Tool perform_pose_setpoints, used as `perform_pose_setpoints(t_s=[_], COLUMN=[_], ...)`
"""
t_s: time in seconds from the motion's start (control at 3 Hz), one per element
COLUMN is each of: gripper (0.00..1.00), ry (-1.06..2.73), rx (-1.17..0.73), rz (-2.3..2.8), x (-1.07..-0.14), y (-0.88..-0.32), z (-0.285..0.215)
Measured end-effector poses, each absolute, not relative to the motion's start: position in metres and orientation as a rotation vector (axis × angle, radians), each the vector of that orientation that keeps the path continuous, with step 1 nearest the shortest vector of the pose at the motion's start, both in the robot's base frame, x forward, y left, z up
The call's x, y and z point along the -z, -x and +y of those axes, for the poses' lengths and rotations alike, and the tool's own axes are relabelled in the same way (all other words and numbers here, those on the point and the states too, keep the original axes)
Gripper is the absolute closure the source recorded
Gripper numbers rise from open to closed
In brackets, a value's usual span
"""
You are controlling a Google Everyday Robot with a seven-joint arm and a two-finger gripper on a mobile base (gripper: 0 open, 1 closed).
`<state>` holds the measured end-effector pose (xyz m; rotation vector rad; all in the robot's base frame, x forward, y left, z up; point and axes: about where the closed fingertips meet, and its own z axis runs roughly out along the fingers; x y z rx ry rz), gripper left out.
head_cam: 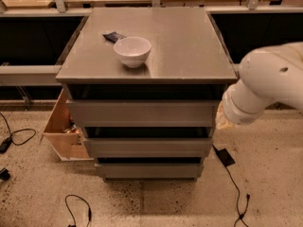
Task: Close top drawer
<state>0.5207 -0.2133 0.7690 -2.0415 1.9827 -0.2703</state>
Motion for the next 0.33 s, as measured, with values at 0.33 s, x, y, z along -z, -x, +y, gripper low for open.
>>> perform_pose_setpoints(t_s=[0.33], gripper=[1.0], ry=[2.076], rx=[0.425], rz=[1.995], x=[-0.8509], y=[-0.524], z=[-0.2131])
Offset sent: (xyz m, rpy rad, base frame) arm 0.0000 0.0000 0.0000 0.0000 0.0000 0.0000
